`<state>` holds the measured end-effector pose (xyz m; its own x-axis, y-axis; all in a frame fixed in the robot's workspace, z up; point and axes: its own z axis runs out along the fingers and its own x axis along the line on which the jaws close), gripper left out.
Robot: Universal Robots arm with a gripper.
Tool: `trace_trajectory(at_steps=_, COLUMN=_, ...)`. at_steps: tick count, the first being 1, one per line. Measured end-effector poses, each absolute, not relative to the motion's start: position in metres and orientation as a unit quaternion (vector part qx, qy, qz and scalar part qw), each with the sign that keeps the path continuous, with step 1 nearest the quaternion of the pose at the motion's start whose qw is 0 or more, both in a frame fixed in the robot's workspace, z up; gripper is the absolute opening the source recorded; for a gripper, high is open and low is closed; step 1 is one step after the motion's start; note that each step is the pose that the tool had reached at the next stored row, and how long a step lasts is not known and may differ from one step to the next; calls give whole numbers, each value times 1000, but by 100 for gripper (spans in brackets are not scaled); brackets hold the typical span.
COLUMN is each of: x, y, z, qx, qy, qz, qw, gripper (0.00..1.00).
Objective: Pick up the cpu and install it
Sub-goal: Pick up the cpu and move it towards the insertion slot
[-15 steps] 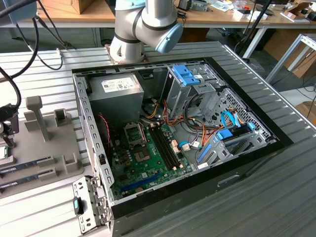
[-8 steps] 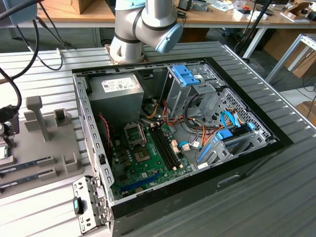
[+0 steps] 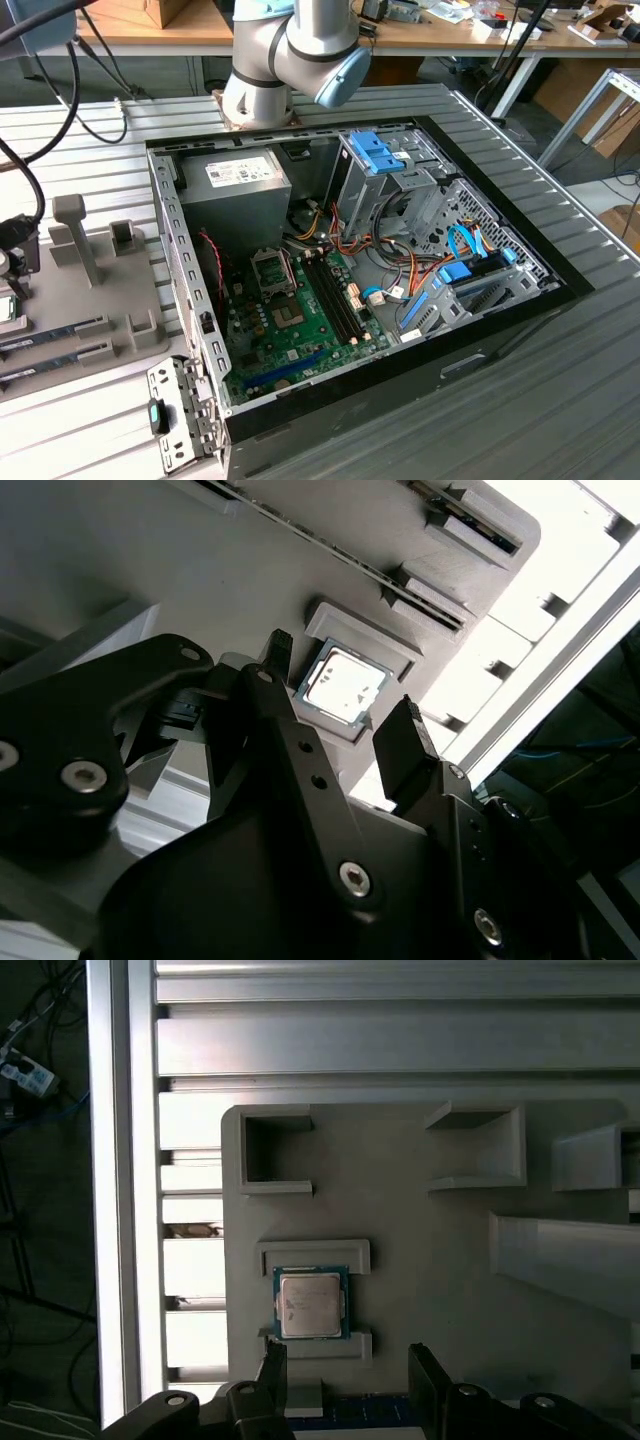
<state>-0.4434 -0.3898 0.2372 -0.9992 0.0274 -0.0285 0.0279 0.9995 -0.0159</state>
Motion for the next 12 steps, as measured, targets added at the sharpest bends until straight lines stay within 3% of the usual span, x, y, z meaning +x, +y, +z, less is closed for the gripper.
trace_trajectory(at_steps=12, x=-443, y=-390, z=234, qx=14, qy=1000, qz=-8, qw=14, gripper=60)
